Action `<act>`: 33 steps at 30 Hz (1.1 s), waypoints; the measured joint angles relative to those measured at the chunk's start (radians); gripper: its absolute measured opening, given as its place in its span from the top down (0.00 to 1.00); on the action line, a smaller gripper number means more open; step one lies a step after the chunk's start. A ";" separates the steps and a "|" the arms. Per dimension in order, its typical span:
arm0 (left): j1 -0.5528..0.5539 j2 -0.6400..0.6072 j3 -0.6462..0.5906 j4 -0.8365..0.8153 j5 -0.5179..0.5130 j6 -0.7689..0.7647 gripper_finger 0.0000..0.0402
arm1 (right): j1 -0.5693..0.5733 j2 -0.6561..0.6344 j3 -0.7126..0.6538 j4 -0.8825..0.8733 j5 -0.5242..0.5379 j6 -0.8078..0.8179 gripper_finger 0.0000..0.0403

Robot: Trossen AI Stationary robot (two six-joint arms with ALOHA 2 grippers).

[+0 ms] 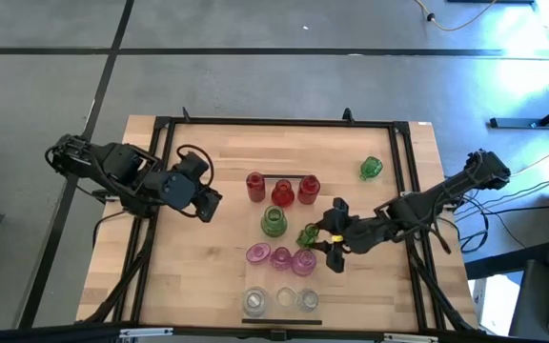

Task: Sort vases onto shelf
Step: Adjust the green flower vases on the shelf

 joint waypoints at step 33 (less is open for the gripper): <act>0.000 0.001 0.000 -0.006 -0.009 0.027 0.79 | -0.136 0.093 0.005 0.179 -0.100 -0.108 0.81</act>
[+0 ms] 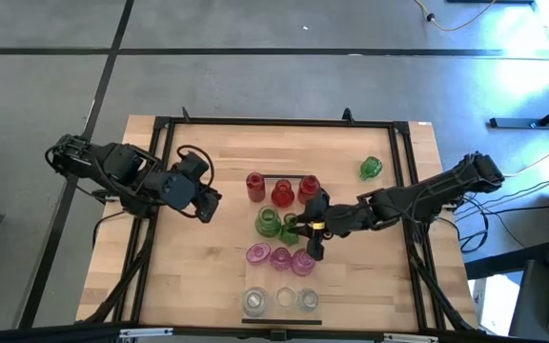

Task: Sort vases onto shelf
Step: Adjust the green flower vases on the shelf

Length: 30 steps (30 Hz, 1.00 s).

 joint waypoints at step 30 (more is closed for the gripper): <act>0.000 0.000 0.000 -0.016 -0.007 0.002 0.79 | -0.040 0.026 -0.004 0.034 0.009 -0.037 0.80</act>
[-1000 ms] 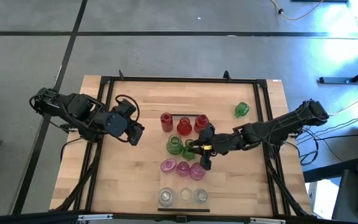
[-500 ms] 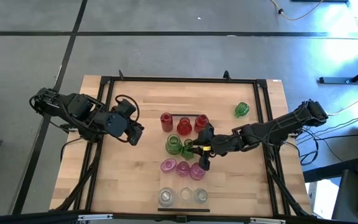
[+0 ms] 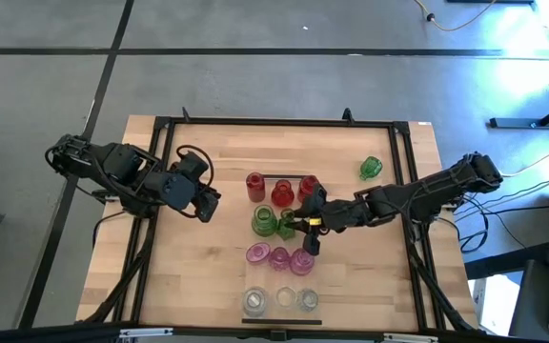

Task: Sort vases onto shelf
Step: Adjust the green flower vases on the shelf

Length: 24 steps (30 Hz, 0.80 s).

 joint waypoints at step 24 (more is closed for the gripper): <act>0.000 0.000 0.000 0.001 -0.001 -0.008 0.79 | -0.019 0.001 0.000 0.019 -0.006 -0.039 0.80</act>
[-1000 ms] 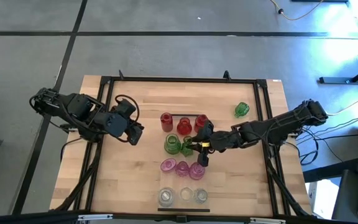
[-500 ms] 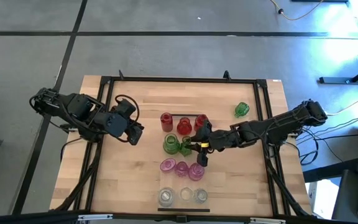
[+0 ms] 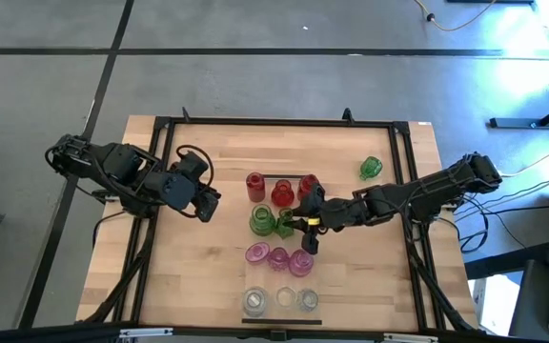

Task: Sort vases onto shelf
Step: Adjust the green flower vases on the shelf

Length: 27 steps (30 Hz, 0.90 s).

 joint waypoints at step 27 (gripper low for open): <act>0.000 0.000 0.000 0.001 0.001 -0.001 0.79 | 0.000 0.006 -0.005 -0.007 -0.012 0.005 0.57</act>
